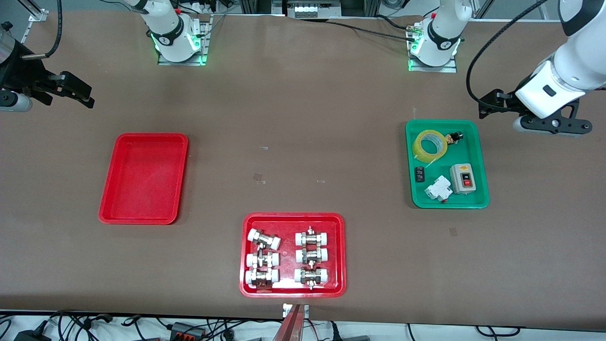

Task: Left arm passes tape to right arm into tray
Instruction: 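Move the left gripper over the yellow tape roll on the green tray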

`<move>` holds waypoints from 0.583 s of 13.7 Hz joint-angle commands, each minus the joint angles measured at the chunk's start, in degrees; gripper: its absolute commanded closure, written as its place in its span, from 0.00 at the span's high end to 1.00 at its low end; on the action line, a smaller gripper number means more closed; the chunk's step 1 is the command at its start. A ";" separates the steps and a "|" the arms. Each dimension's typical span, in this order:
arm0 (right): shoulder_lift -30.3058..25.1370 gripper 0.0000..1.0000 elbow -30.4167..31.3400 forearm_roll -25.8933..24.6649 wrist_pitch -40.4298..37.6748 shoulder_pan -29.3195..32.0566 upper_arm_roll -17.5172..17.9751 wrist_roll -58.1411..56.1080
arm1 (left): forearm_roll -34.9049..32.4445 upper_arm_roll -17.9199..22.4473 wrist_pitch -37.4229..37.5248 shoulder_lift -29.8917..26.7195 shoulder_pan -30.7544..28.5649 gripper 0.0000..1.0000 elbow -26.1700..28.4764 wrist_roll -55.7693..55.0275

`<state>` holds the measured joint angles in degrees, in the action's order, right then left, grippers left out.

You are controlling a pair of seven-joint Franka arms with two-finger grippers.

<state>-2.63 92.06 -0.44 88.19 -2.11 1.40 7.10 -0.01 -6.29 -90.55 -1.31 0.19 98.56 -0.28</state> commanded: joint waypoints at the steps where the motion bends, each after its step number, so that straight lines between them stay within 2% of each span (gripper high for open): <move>1: 0.08 1.00 -0.57 0.52 -0.39 0.62 0.27 -0.86 | 0.62 -1.78 0.82 -0.54 -0.19 1.00 -0.30 1.86; 5: 0.17 1.00 -0.66 0.09 -0.74 0.53 0.27 -0.94 | 0.89 -1.71 -0.15 0.42 -0.71 1.00 -1.26 1.16; 8: 0.25 1.00 -0.57 0.09 -0.74 0.53 0.27 -0.94 | 0.71 -1.27 1.68 8.57 -0.63 1.00 -3.98 1.33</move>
<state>-2.59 92.07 -0.44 88.19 -2.11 1.40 7.08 0.05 -7.58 -90.57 0.56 -0.11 98.10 0.16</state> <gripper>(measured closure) 0.000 0.000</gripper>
